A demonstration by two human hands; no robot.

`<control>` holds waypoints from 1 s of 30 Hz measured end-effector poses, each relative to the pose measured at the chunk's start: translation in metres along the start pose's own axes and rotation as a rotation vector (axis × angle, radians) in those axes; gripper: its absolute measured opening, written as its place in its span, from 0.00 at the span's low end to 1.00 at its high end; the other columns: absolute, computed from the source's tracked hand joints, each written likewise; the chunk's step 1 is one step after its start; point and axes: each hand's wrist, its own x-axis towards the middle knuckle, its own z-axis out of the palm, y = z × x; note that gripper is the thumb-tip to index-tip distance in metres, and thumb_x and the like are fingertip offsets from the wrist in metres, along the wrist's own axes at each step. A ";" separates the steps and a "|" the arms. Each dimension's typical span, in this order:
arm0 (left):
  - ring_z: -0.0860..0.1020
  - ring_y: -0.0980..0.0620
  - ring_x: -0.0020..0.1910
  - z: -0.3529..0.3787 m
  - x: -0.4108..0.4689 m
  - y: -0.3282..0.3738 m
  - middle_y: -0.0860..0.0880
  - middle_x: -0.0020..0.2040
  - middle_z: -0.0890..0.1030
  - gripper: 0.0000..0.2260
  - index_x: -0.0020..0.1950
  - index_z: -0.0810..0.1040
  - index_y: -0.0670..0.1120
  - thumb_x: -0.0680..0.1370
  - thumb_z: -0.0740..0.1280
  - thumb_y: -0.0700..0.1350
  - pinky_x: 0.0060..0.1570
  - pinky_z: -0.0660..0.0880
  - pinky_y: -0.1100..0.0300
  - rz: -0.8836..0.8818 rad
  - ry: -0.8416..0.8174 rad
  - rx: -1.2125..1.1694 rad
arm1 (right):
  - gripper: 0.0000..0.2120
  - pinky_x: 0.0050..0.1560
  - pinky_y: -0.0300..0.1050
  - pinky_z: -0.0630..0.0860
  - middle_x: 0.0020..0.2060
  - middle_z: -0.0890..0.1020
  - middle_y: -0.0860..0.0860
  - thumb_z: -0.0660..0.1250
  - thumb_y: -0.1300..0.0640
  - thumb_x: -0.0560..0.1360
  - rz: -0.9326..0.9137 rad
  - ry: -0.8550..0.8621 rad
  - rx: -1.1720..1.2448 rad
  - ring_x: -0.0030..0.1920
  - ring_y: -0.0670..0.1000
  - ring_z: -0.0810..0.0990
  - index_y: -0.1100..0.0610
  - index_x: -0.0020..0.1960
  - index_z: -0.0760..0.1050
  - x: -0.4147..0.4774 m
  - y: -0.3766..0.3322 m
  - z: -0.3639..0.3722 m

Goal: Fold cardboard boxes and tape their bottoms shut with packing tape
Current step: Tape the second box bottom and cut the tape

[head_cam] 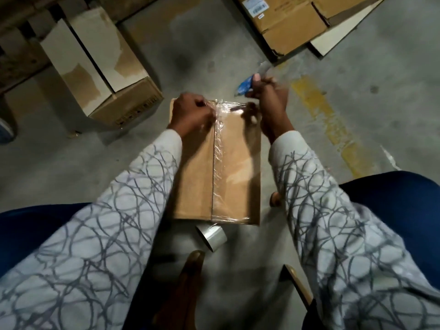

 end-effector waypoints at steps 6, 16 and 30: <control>0.85 0.42 0.43 -0.016 0.035 0.038 0.40 0.43 0.85 0.03 0.44 0.84 0.42 0.74 0.71 0.36 0.49 0.83 0.46 0.072 -0.237 0.137 | 0.10 0.41 0.37 0.76 0.37 0.80 0.47 0.69 0.61 0.78 -0.188 -0.071 -0.227 0.40 0.45 0.80 0.50 0.42 0.73 -0.040 0.068 -0.014; 0.79 0.49 0.47 -0.042 0.092 0.089 0.44 0.49 0.80 0.17 0.57 0.80 0.43 0.78 0.69 0.54 0.44 0.75 0.56 0.345 -0.069 0.263 | 0.04 0.51 0.60 0.82 0.37 0.80 0.50 0.69 0.58 0.73 -0.185 -0.109 -0.265 0.41 0.52 0.81 0.52 0.44 0.74 -0.041 0.069 -0.015; 0.81 0.48 0.46 0.009 0.127 -0.001 0.42 0.62 0.79 0.42 0.81 0.36 0.40 0.82 0.66 0.42 0.43 0.78 0.58 -0.145 -0.319 0.266 | 0.05 0.49 0.60 0.81 0.36 0.79 0.47 0.69 0.53 0.71 -0.228 -0.140 -0.317 0.40 0.51 0.80 0.44 0.42 0.73 -0.036 0.072 -0.015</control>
